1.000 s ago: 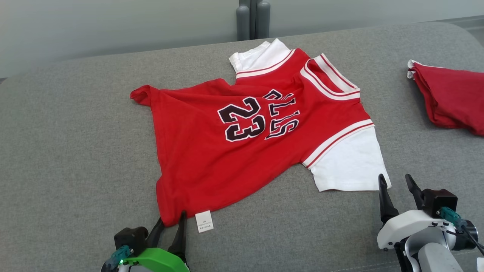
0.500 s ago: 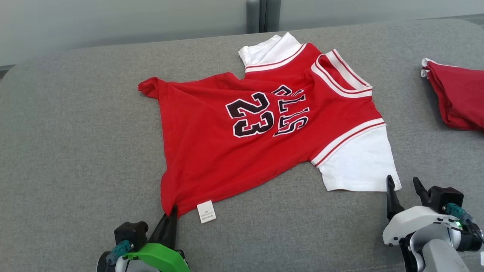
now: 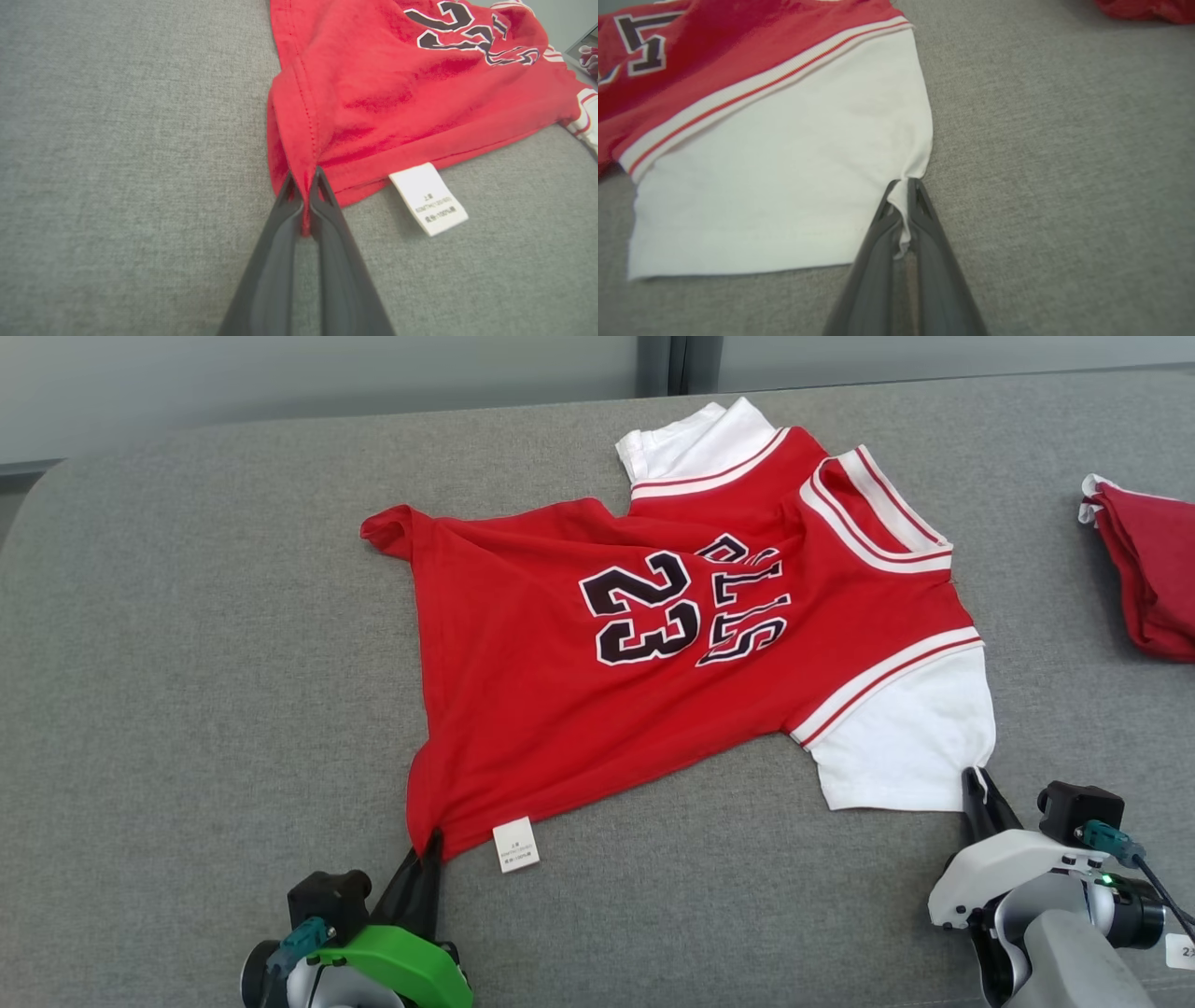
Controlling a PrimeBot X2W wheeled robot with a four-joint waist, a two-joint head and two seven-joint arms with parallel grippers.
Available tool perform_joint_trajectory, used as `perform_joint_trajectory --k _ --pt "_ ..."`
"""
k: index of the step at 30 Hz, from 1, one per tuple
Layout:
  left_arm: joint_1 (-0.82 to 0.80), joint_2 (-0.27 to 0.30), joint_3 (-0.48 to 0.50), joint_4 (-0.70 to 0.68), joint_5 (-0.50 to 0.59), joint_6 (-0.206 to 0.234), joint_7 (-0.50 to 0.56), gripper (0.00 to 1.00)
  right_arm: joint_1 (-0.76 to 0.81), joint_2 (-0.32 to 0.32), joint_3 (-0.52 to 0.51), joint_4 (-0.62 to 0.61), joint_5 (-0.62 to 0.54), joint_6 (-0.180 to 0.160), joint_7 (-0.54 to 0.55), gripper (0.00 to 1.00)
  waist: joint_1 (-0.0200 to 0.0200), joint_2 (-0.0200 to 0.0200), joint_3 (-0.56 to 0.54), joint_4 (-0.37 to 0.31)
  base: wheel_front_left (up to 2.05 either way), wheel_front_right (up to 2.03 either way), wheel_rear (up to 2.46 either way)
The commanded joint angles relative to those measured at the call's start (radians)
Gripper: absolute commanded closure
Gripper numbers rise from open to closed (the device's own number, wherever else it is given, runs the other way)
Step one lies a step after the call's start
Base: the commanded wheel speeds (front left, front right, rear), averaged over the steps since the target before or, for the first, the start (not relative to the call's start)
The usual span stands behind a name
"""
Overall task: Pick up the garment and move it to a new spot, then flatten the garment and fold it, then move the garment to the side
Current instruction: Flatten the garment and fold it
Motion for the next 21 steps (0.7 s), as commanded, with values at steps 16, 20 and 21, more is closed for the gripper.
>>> perform_joint_trajectory --k 16,20,21 --pt "-0.083 0.091 0.011 -0.093 0.011 -0.003 0.0 1.0 -0.03 -0.064 0.075 -0.3 0.105 -0.002 0.008 1.0 -0.0001 0.0 -0.186 -0.009 0.0 0.0 0.0" --pt "-0.202 0.171 -0.01 -0.096 0.0 -0.003 0.0 1.0 -0.119 -0.109 0.107 -0.351 0.123 -0.002 0.008 1.0 -0.0001 0.0 -0.189 -0.006 0.0 0.0 0.0" --pt "-0.237 0.196 -0.025 -0.086 -0.002 -0.003 0.0 1.0 -0.146 -0.123 0.117 -0.354 0.124 -0.002 0.008 1.0 -0.0001 0.0 -0.187 -0.006 0.0 0.0 0.0"
